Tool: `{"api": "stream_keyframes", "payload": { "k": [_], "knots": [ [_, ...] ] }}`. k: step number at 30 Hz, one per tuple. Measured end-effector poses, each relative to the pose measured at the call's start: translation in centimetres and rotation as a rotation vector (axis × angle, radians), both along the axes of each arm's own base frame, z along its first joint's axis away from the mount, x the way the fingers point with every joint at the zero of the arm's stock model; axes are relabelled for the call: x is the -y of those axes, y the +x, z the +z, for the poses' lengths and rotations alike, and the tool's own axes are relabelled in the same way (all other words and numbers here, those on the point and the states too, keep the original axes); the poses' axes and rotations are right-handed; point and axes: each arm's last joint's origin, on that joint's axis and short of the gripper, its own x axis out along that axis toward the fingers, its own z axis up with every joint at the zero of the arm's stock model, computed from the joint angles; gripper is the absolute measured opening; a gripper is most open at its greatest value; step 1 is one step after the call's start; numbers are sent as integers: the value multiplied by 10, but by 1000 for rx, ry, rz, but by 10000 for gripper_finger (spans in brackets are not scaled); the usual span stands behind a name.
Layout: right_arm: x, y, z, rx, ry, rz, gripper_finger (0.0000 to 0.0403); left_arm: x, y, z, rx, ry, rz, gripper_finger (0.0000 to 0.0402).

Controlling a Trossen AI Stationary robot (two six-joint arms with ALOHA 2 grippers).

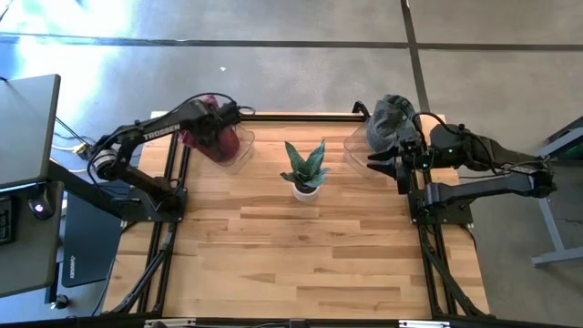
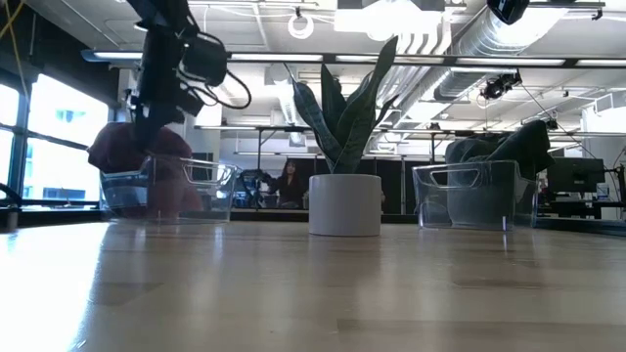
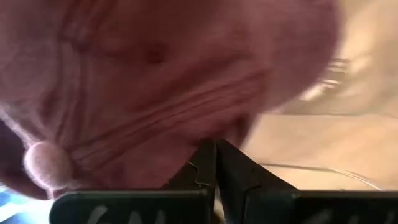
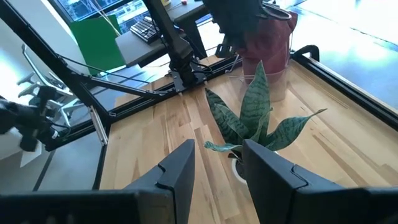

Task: Pick & Place hat
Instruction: Put the red cap into the left transparent bin, then return to Home Position

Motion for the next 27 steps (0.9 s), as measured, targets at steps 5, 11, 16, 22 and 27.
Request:
{"api": "stream_keyframes", "payload": {
  "k": [5,11,16,22,27],
  "knots": [
    [0,0,0,2,15,-5,129,-1,-1,1,-54,107,43,7],
    [0,-3,1,13,46,-9,129,11,6,40,136,24,20,1],
    [-2,-26,9,86,-9,12,117,39,8,90,392,68,-69,1],
    [-8,-81,19,276,-34,65,31,78,2,136,817,158,-159,1],
    [-11,-98,-6,296,60,122,14,98,4,154,1011,187,-231,1]
  ]
}}
